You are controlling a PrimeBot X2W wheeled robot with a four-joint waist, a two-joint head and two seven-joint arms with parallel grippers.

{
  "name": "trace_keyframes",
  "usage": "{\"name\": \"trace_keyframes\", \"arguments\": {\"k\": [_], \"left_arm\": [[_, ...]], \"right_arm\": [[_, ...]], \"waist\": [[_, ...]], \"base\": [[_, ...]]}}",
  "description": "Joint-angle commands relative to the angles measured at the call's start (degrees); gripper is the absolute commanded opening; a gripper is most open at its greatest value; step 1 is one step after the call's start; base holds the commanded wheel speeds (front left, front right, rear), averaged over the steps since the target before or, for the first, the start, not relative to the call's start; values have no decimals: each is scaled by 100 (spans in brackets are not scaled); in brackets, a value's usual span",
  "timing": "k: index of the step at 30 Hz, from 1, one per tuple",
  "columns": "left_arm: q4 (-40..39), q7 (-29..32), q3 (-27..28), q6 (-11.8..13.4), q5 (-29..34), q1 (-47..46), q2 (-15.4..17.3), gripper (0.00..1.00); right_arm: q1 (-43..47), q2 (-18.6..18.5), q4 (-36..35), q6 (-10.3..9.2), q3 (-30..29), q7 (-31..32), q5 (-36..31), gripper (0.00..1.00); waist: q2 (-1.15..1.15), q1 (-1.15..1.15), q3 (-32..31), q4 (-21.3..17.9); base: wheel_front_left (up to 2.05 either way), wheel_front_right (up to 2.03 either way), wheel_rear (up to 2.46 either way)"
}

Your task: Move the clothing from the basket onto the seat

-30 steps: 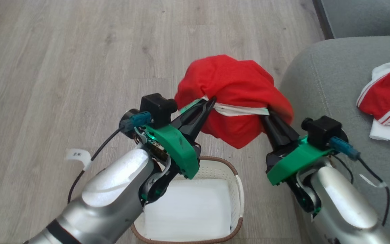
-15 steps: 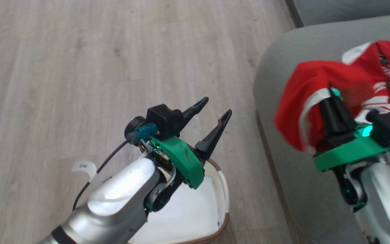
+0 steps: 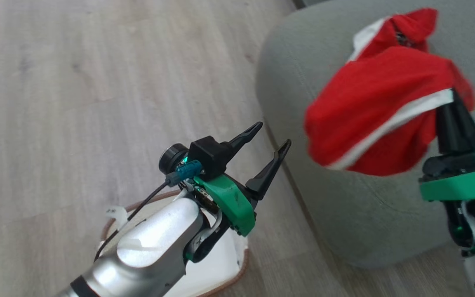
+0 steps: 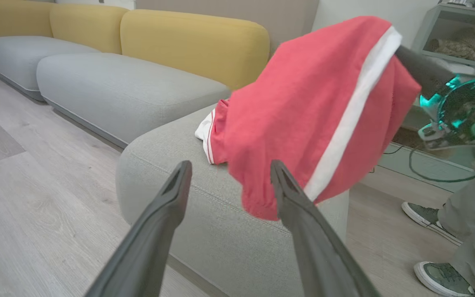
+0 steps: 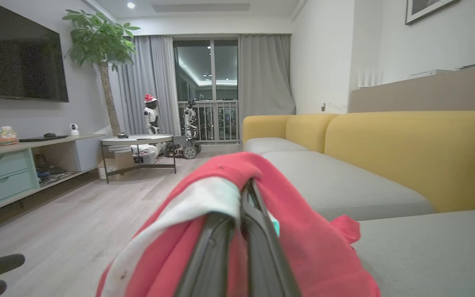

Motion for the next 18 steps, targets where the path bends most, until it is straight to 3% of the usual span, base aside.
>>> {"name": "trace_keyframes", "arguments": {"k": [1, 18], "left_arm": [[-105, -76, 169, 10, 76, -336, 52, 100], [318, -282, 152, -44, 413, -616, -82, 100]], "right_arm": [[-43, -113, -302, -1, -28, -38, -51, 0], [154, 55, -771, -1, -358, -38, -115, 0]], "waist": [[0, 0, 163, -290], [0, 0, 434, -1174]], "base": [[0, 0, 0], [0, 0, 0]]}}
